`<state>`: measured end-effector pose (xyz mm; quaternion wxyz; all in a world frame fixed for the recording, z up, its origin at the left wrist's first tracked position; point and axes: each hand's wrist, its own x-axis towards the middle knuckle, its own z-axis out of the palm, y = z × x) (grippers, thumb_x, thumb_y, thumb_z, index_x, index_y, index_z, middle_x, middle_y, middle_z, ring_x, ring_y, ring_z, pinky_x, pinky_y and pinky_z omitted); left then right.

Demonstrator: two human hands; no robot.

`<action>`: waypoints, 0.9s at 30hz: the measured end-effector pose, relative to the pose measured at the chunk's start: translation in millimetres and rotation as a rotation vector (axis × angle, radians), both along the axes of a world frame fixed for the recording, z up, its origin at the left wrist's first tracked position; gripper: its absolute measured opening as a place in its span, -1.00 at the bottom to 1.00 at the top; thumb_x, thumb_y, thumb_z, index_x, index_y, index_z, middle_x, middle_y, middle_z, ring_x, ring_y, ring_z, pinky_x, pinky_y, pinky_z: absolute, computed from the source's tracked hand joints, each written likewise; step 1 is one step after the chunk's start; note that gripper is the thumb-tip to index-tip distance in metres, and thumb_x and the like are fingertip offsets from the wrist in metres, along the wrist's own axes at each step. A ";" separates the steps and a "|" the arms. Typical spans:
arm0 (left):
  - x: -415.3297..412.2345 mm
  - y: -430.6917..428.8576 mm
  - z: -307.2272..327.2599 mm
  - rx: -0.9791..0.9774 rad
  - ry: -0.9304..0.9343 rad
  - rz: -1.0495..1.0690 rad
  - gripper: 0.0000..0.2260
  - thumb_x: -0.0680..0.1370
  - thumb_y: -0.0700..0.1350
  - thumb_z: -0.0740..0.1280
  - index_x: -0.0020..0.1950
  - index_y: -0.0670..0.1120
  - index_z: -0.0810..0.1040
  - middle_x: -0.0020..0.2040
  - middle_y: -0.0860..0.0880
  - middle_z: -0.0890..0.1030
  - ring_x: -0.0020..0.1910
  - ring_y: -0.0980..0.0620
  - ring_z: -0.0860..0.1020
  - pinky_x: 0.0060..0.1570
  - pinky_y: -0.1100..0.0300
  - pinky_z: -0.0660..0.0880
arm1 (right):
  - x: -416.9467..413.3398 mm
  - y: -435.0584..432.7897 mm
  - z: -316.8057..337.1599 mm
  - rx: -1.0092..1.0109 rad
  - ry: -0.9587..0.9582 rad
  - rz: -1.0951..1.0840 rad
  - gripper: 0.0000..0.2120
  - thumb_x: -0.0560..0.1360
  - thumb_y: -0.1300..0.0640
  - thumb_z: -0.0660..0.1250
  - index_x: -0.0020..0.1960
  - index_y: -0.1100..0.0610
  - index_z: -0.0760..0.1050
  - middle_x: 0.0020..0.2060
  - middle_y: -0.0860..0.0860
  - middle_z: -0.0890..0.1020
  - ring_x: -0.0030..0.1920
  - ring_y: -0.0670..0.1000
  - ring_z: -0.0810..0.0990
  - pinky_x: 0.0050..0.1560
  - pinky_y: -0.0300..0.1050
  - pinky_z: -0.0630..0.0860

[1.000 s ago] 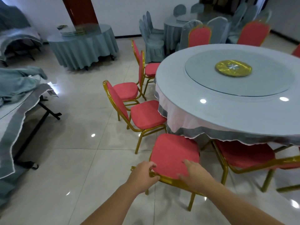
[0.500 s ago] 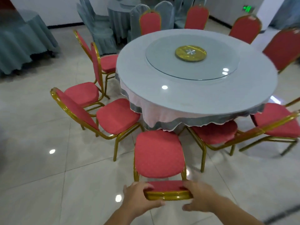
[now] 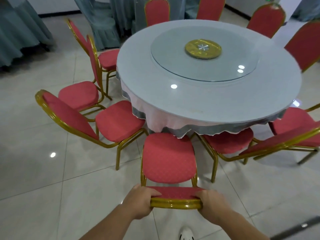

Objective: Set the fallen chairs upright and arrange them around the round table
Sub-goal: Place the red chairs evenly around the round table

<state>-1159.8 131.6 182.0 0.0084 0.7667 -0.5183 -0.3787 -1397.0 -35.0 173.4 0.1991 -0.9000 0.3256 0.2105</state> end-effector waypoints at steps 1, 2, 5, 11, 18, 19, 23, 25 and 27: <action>3.4 -4.1 -2.3 0.025 -0.020 0.001 -0.60 0.56 -0.05 0.29 0.29 0.38 0.56 0.17 0.30 0.66 0.16 0.06 0.55 0.44 0.03 0.32 | 1.7 -4.1 -1.0 0.006 0.011 -0.004 -0.74 0.52 0.09 0.19 0.10 -0.13 0.56 -0.14 -0.15 0.64 -0.17 -0.05 0.61 -0.10 -0.15 0.61; 6.5 -7.3 -3.2 0.037 -0.039 0.002 -0.59 0.55 -0.05 0.29 0.28 0.42 0.54 0.14 0.31 0.66 0.11 0.04 0.54 0.39 0.00 0.39 | 3.8 -7.4 -2.5 0.010 0.022 -0.007 -0.75 0.52 0.09 0.19 0.08 -0.13 0.56 -0.15 -0.14 0.64 -0.17 -0.04 0.63 -0.10 -0.12 0.62; 12.6 -25.1 1.9 0.052 -0.081 0.010 -0.55 0.57 -0.09 0.34 0.36 0.37 0.54 0.21 0.22 0.66 0.16 0.02 0.60 0.30 0.05 0.52 | 8.8 -16.9 -6.3 0.007 0.025 -0.014 -0.81 0.53 0.06 0.22 0.05 -0.13 0.57 -0.20 -0.13 0.63 -0.20 -0.07 0.63 -0.13 -0.11 0.65; 23.4 -56.3 6.6 0.132 -0.199 0.045 -0.53 0.57 -0.16 0.34 0.41 0.27 0.55 0.19 0.08 0.63 0.16 -0.04 0.61 0.18 0.06 0.57 | 19.5 -33.4 -3.5 0.061 0.004 -0.041 -0.88 0.51 0.00 0.33 0.03 -0.12 0.58 -0.18 -0.11 0.64 -0.19 -0.09 0.64 -0.13 -0.14 0.64; 22.3 -32.6 6.4 0.138 -0.175 0.205 -0.90 0.56 -0.03 0.43 0.02 0.18 0.62 -0.07 0.09 0.63 -0.07 0.04 0.63 -0.12 0.17 0.55 | 26.5 -27.1 16.4 0.261 -0.017 0.051 -0.78 0.49 -0.08 0.45 0.11 -0.10 0.58 -0.10 -0.17 0.64 -0.11 -0.15 0.61 -0.12 -0.30 0.50; 23.2 -28.6 8.5 0.128 -0.157 0.245 -0.91 0.54 -0.02 0.45 -0.03 0.18 0.60 -0.12 0.10 0.61 -0.12 0.06 0.62 -0.18 0.19 0.52 | 29.1 -27.9 23.2 0.301 -0.020 0.046 -0.74 0.47 -0.11 0.47 0.12 -0.11 0.56 -0.09 -0.18 0.63 -0.11 -0.17 0.59 -0.13 -0.31 0.47; 29.9 -16.3 19.9 0.083 -0.093 0.336 -0.89 0.51 0.01 0.48 0.01 0.13 0.64 -0.12 0.08 0.61 -0.14 0.07 0.62 -0.15 0.17 0.57 | 47.9 -30.6 47.2 0.461 -0.065 -0.013 -0.58 0.34 -0.36 0.45 0.07 -0.14 0.58 -0.09 -0.09 0.69 -0.09 -0.04 0.68 0.03 0.01 0.66; 37.2 -9.4 23.3 0.076 -0.068 0.361 -0.89 0.52 0.04 0.48 0.02 0.13 0.62 -0.11 0.07 0.62 -0.13 0.07 0.63 -0.09 0.17 0.61 | 63.9 -24.8 58.7 0.454 -0.109 -0.036 -0.46 0.36 -0.45 0.37 0.19 -0.14 0.60 0.01 -0.11 0.69 0.01 -0.04 0.67 0.14 0.04 0.63; 49.9 -3.1 26.2 0.072 -0.022 0.375 -0.87 0.53 0.06 0.47 0.04 0.12 0.62 -0.08 0.06 0.64 -0.08 0.07 0.64 -0.06 0.18 0.60 | 83.6 -15.0 72.6 0.377 -0.126 -0.054 -0.35 0.42 -0.46 0.29 0.35 -0.10 0.54 0.18 -0.13 0.64 0.16 -0.07 0.61 0.25 -0.06 0.55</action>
